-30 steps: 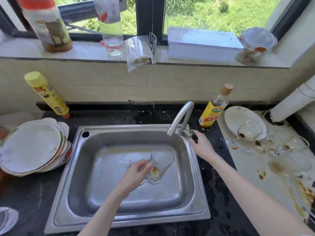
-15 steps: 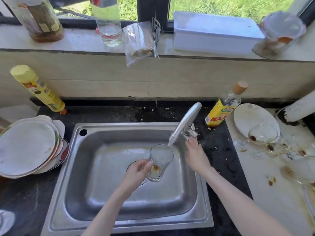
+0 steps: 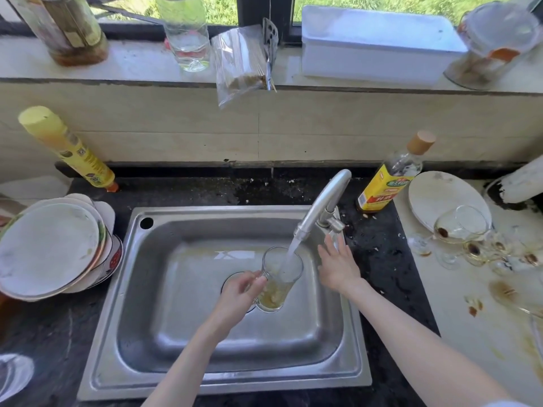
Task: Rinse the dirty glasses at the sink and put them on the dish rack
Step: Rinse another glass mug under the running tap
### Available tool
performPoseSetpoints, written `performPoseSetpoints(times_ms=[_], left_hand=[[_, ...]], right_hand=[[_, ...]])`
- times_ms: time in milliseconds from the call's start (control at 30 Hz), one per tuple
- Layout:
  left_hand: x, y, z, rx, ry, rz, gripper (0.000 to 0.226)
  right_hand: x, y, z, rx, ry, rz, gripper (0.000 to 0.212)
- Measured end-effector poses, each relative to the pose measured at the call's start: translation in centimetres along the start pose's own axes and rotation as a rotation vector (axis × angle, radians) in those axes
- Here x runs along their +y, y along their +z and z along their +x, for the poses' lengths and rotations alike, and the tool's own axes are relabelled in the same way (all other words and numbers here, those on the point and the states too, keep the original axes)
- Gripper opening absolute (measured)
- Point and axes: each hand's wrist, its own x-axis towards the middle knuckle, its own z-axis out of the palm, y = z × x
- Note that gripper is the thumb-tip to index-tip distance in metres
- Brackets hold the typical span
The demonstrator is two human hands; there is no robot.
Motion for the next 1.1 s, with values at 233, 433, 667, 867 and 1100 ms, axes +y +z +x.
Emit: performPoseSetpoints(times_ms=[233,433,667,867,1100], left_hand=[[0.1,0.2,-0.1,-0.031,0.041,0.023,0.033],[0.1,0.0,0.4,-0.014,-0.007,0.047,0.028],[0.6,0.4,1.3,-0.018,-0.237,-0.001,0.033],[1.4,0.5,1.8,-0.167,-0.478,-0.015,0.043],[1.0,0.8,2.0,-0.182,-0.554,-0.095,0.025]], right_hand=[[-2.8,-0.2,-3.8,-0.222,0.009,1.268,0.050],[-3.5,0.5,-5.4,-0.326,-0.086,1.460,0.067],[-4.4,-0.1,-6.0,-0.385,-0.053,1.311,0.046],[-4.7,0.1,-5.5,-0.545,0.135,1.235,0.087],[-4.3,-0.2,-4.9,-0.580,0.227,1.162,0.071]])
